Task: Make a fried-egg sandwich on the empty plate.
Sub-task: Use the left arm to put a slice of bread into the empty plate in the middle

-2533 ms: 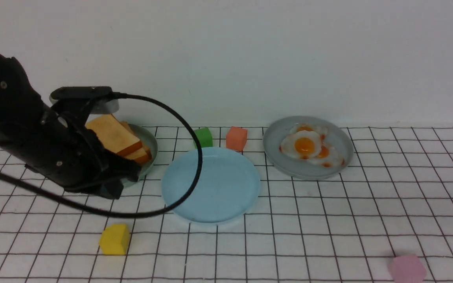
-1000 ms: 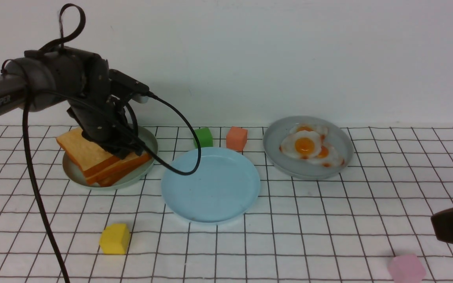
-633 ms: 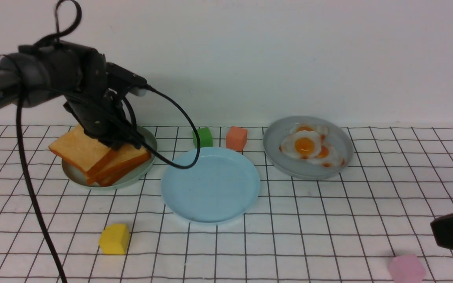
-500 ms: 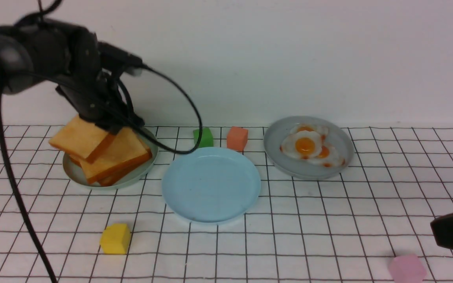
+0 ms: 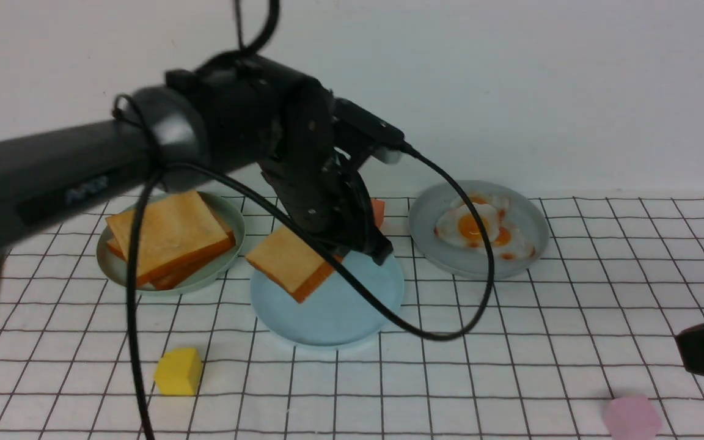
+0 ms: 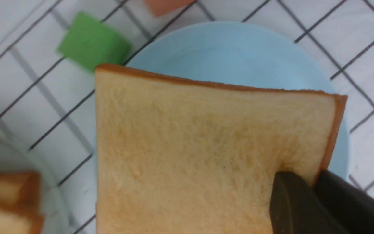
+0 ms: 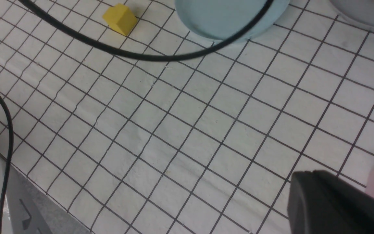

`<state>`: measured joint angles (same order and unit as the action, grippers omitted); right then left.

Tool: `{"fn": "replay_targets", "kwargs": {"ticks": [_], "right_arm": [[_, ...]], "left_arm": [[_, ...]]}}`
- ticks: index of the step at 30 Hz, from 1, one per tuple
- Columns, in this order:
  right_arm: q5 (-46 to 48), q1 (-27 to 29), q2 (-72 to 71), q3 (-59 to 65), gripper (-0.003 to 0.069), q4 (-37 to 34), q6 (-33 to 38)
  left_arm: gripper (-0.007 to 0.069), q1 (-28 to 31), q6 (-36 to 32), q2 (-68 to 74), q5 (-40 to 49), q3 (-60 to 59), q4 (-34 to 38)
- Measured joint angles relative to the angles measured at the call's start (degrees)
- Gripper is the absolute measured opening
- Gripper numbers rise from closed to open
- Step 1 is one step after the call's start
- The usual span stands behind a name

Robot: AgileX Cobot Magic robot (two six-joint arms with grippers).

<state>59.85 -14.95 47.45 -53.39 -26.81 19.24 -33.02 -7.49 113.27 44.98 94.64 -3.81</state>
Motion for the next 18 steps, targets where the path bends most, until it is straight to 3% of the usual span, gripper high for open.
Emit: {"fn": "replay_targets", "kwargs": {"ticks": [8, 12, 18], "right_arm": [[0.00, 0.00, 0.00, 0.00, 0.0031, 0.00, 0.00], [0.00, 0.00, 0.00, 0.00, 0.0031, 0.00, 0.00], [0.06, 0.00, 0.00, 0.00, 0.0032, 0.00, 0.00]], "left_arm": [[0.0058, -0.20, 0.00, 3.38, -4.62, 0.00, 0.11], [0.0115, -0.20, 0.00, 3.84, -4.67, -0.11, 0.98], [0.0264, -0.20, 0.26, 3.93, -4.44, -0.11, 3.81]]}}
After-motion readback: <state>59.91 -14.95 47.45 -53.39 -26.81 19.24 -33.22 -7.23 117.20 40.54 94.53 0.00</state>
